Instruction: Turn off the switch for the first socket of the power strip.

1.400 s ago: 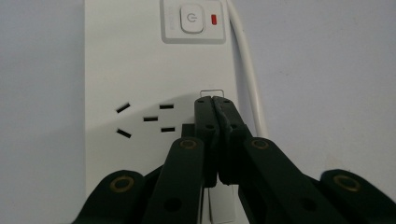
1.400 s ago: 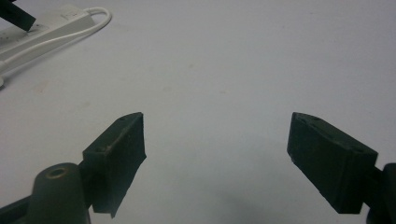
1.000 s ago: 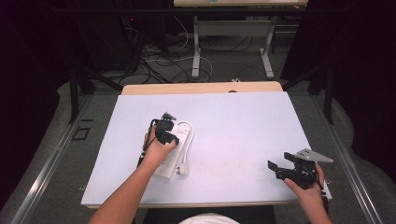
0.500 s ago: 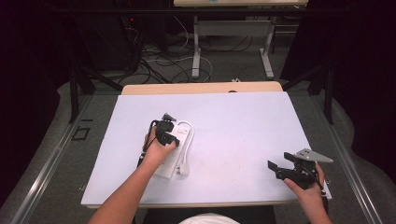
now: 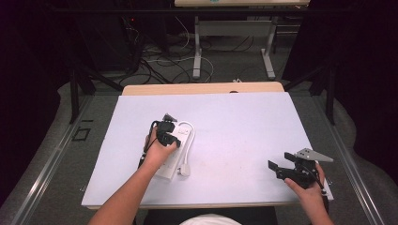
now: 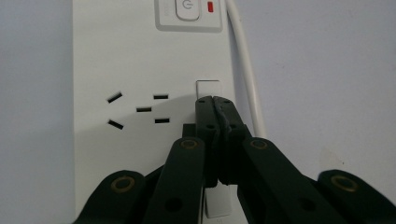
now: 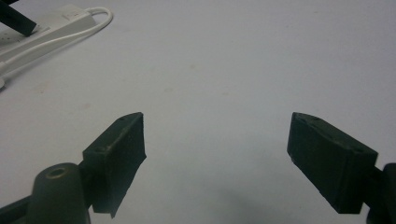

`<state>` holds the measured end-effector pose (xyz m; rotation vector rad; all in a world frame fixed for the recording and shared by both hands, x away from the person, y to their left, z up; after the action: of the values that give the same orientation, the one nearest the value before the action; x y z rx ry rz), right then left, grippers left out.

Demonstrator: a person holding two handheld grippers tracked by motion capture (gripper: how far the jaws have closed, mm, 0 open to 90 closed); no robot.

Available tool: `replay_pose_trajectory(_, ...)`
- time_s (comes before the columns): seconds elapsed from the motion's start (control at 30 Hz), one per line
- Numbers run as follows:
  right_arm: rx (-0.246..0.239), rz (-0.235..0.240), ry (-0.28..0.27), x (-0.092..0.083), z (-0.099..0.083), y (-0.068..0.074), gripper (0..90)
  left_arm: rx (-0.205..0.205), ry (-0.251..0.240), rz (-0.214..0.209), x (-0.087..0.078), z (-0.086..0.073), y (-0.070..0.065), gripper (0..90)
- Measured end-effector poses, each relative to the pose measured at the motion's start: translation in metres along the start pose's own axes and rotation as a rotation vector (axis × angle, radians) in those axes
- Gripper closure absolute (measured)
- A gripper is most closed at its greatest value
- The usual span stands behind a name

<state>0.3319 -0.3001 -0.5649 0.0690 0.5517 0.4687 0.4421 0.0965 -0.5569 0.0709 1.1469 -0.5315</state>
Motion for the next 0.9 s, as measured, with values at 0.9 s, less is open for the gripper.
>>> replay_pose_trajectory(0.9,-0.010,0.004,-0.002,-0.0020,0.0008,0.0002,18.7,0.003,-0.028,0.015,-0.0084,0.0036,0.0027,89.9)
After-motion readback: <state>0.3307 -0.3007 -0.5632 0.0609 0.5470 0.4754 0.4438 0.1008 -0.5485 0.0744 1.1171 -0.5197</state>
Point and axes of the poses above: each handheld gripper's, and its own axes: x roughly forward along the jaws, z roughly out of its top, y roughly to its left, the point moved 5 cm from there along x, roughly forward along the jaws, and after that the axes turned 3 degrees about x, right-handed, at the moved point
